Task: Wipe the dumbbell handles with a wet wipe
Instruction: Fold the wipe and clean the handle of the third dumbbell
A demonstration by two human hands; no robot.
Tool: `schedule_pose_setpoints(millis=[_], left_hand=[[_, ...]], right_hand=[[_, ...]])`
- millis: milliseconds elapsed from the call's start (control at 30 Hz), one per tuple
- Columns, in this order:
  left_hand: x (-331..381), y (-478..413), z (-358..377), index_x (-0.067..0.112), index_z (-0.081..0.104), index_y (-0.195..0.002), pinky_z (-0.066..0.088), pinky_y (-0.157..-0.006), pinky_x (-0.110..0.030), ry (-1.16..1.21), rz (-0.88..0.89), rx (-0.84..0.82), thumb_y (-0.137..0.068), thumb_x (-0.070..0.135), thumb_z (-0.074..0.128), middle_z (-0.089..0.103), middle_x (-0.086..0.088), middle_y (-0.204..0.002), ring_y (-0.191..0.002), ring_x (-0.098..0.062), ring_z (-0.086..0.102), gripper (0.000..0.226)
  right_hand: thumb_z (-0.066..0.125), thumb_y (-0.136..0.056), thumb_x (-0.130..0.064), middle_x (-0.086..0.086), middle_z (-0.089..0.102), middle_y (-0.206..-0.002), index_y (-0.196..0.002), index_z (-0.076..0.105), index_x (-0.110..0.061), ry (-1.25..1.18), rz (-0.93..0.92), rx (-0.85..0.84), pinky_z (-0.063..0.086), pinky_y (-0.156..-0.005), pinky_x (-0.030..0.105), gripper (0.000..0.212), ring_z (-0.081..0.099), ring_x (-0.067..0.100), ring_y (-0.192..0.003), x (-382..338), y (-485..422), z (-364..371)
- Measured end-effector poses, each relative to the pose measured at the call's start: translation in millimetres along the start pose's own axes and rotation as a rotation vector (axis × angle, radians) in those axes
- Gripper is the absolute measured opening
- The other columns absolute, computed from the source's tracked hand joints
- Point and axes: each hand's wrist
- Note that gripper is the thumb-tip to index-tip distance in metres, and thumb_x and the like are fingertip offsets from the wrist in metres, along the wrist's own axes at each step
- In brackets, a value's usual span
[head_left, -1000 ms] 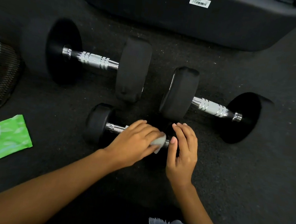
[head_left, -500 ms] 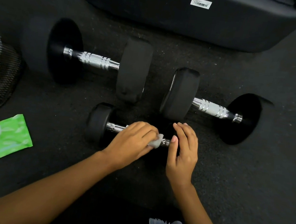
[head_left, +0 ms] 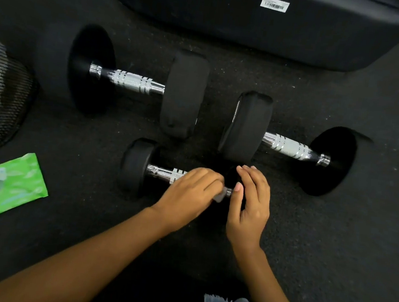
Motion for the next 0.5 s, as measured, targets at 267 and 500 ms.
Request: schedule_pose_setpoints(millis=[267,500], left_hand=[[-7,7,0,0.006,0.061,-0.089,0.040,-0.085,-0.028,0.028,0.057,0.008,-0.081,0.009,0.051,0.061,-0.008,-0.102,-0.094,-0.018,0.049,0.014],[-15,23,-6,0.018,0.053,-0.103,0.038,-0.083,-0.027,-0.041,0.007,0.099,-0.083,0.015,0.053,0.045,0.001,-0.112,-0.096,-0.018,0.048,0.020]], right_hand=[[0.041,-0.095,-0.018,0.011,0.060,-0.119,-0.116,0.061,0.000,0.013,-0.002,-0.014,0.040,-0.103,0.038,0.034,0.049,0.021,-0.121,1,-1,-1],[0.038,-0.097,-0.022,0.011,0.060,-0.118,-0.115,0.061,0.000,-0.002,0.005,-0.004,0.041,-0.102,0.037,0.037,0.049,0.022,-0.121,1,-1,0]])
Point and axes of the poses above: each hand's wrist, its own y-axis away from the middle knuckle, its own z-axis out of the palm, x = y × z
